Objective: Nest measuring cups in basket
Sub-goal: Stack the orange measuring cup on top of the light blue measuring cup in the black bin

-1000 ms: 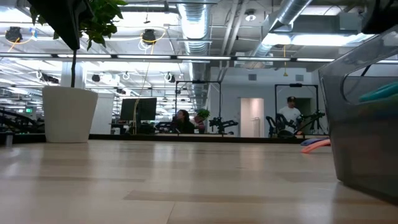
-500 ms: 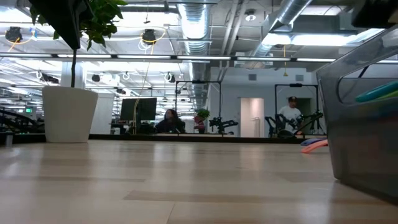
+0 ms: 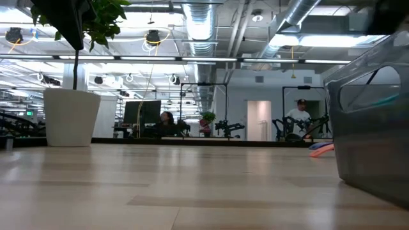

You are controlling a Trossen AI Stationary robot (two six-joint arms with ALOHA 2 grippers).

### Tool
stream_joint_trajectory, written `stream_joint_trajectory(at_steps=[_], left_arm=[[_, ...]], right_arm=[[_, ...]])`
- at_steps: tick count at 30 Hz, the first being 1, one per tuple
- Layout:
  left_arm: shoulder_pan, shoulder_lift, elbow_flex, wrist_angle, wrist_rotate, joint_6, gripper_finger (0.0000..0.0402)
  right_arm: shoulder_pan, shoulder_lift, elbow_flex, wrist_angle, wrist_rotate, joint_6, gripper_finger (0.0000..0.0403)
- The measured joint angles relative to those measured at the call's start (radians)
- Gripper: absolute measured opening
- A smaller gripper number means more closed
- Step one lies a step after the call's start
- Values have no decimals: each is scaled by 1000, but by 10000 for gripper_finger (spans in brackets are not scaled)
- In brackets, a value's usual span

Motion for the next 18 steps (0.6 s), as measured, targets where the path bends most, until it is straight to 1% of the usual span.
stream_joint_trajectory(at_steps=[2,4,7,11,14,17,18], left_arm=[[0,0,0,0,0,0,11],[0,0,0,0,0,0,11],[0,0,0,0,0,0,11],[0,0,0,5,-1,0,11],[0,0,0,13,-1,0,11],[0,0,0,38,-2,0,11],[0,0,0,43,-2,0,11]], right_arm=[[1,0,7,43,8,-40,6],[3,-2,16,43,14,-42,8],[4,-2,36,-17,64,6,15],[3,-2,117,-183,156,62,15],[5,-2,205,-324,239,90,9],[6,-2,295,-569,331,257,7],[3,-3,312,-609,346,316,8]])
